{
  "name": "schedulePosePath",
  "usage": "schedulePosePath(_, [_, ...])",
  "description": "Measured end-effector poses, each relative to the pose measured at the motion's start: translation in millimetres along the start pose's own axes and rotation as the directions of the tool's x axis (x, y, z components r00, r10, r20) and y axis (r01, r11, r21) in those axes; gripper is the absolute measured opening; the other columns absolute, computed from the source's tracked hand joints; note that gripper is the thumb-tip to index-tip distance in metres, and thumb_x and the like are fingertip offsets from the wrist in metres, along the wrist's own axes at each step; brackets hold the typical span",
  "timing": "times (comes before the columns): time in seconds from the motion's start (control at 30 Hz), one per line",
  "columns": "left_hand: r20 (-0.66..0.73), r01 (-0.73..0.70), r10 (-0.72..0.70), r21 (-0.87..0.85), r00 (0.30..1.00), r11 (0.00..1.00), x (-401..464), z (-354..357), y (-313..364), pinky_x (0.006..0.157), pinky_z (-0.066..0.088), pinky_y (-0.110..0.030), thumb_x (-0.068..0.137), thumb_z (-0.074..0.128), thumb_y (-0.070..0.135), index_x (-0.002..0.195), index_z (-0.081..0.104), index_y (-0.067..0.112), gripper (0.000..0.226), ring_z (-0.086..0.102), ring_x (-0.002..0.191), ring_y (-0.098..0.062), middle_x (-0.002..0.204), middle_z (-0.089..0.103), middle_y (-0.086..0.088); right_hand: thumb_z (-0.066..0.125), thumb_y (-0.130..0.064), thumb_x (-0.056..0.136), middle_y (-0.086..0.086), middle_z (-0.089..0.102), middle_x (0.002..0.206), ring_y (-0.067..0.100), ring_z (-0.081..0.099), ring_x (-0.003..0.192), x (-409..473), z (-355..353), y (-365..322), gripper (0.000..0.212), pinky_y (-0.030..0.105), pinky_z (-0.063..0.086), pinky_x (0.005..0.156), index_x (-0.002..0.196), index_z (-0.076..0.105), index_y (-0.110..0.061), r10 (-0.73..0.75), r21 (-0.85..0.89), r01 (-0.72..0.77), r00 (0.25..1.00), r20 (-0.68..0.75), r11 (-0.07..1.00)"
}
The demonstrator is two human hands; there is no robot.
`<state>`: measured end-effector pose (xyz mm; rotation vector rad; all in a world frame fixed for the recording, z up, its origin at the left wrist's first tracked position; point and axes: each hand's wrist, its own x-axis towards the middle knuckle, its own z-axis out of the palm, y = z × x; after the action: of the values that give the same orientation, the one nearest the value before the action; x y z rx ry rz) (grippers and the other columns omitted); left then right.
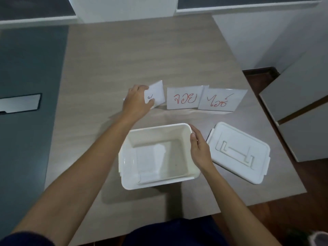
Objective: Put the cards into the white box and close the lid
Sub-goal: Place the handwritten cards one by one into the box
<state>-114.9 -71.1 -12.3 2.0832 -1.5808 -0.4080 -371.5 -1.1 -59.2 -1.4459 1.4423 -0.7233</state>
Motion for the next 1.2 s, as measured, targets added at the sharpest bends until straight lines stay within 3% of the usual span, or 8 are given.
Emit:
schedulePosePath(0.13, [0.131, 0.089, -0.119, 0.221, 0.984, 0.971, 34.3, 10.9, -22.0, 0.106, 0.035, -0.041, 0.091, 0.060, 0.031, 0.142, 0.041, 0.011, 0.058, 0.039, 0.134, -0.034, 0.144, 0.046, -0.013, 0.033, -0.027, 0.105, -0.021, 0.056, 0.127, -0.005, 0.049, 0.114, 5.4, 0.2, -3.1, 0.037, -0.003, 0.032, 0.086, 0.138, 0.048, -0.035, -0.001, 0.001, 0.001, 1.000, 0.006, 1.000])
schedulePosePath(0.37, [0.185, 0.104, -0.148, 0.228, 0.972, 0.968, 43.2, 15.3, -41.2, 0.094, 0.045, -0.042, 0.082, 0.057, -0.006, 0.130, 0.055, 0.004, 0.049, 0.054, 0.117, -0.040, 0.125, 0.055, -0.023, 0.032, -0.029, 0.105, -0.022, 0.057, 0.128, -0.018, 0.047, 0.112, 6.4, -0.6, -2.5, 0.036, 0.008, 0.036, 0.093, 0.136, 0.048, -0.039, 0.005, 0.003, -0.005, 1.000, 0.020, 1.000])
schedulePosePath(0.43, [0.188, 0.082, -0.132, 0.251, 0.973, 0.964, 36.1, 10.3, -46.0, 0.090, 0.047, -0.042, 0.078, 0.058, -0.009, 0.118, 0.062, 0.001, 0.042, 0.057, 0.110, -0.042, 0.117, 0.056, -0.024, 0.032, -0.028, 0.105, -0.022, 0.057, 0.128, -0.012, 0.050, 0.114, 6.2, -0.9, -2.4, 0.036, 0.014, 0.037, 0.095, 0.136, 0.048, -0.040, 0.008, 0.012, -0.008, 1.000, 0.016, 1.000])
schedulePosePath(0.57, [0.007, 0.100, -0.104, 0.217, 0.995, 0.971, 18.4, -24.8, -40.3, 0.090, 0.046, -0.044, 0.078, 0.054, -0.010, 0.117, 0.062, 0.001, 0.042, 0.057, 0.108, -0.043, 0.120, 0.057, -0.022, 0.032, -0.028, 0.105, -0.021, 0.057, 0.128, -0.002, 0.051, 0.117, 6.6, -0.2, -2.9, 0.036, 0.015, 0.037, 0.094, 0.135, 0.048, -0.041, -0.003, 0.006, 0.003, 1.000, 0.019, 1.000])
schedulePosePath(0.7, [-0.190, 0.014, 0.023, 0.191, 0.981, 0.981, -1.9, -74.7, -10.9, 0.089, 0.044, -0.041, 0.079, 0.052, -0.009, 0.120, 0.062, 0.003, 0.044, 0.058, 0.105, -0.041, 0.123, 0.058, -0.020, 0.032, -0.028, 0.105, -0.021, 0.056, 0.126, 0.000, 0.051, 0.115, 5.9, -0.4, -2.8, 0.036, 0.017, 0.038, 0.093, 0.135, 0.048, -0.039, 0.005, 0.006, -0.005, 1.000, 0.013, 1.000])
schedulePosePath(0.83, [-0.233, -0.125, 0.159, 0.151, 0.959, 0.981, -43.5, -104.9, 23.7, 0.086, 0.045, -0.038, 0.079, 0.051, -0.006, 0.115, 0.065, 0.005, 0.040, 0.060, 0.101, -0.037, 0.115, 0.061, -0.017, 0.031, -0.029, 0.105, -0.021, 0.055, 0.125, 0.001, 0.050, 0.114, 4.9, -0.5, -2.6, 0.036, 0.022, 0.037, 0.095, 0.136, 0.048, -0.038, 0.013, 0.012, -0.013, 1.000, 0.027, 1.000])
schedulePosePath(0.97, [-0.102, -0.274, 0.287, 0.124, 0.952, 0.954, -95.1, -98.6, 40.1, 0.075, 0.054, -0.040, 0.074, 0.056, -0.006, 0.106, 0.070, 0.005, 0.037, 0.064, 0.084, -0.037, 0.100, 0.065, -0.016, 0.031, -0.031, 0.105, -0.022, 0.054, 0.128, -0.003, 0.048, 0.116, 5.3, -0.6, -3.3, 0.037, 0.017, 0.035, 0.095, 0.137, 0.048, -0.038, 0.021, 0.032, -0.022, 0.999, 0.025, 0.999])
schedulePosePath(1.2, [0.213, -0.164, 0.149, 0.056, 0.966, 0.985, -154.7, -31.9, 22.6, 0.074, 0.055, -0.042, 0.077, 0.055, -0.010, 0.113, 0.071, 0.015, 0.046, 0.065, 0.088, -0.030, 0.101, 0.062, -0.002, 0.030, -0.033, 0.105, -0.033, 0.053, 0.120, -0.025, 0.044, 0.106, 3.1, -1.9, -4.8, 0.035, 0.007, 0.034, 0.087, 0.134, 0.048, -0.043, 0.041, 0.045, -0.042, 0.999, 0.035, 0.998])
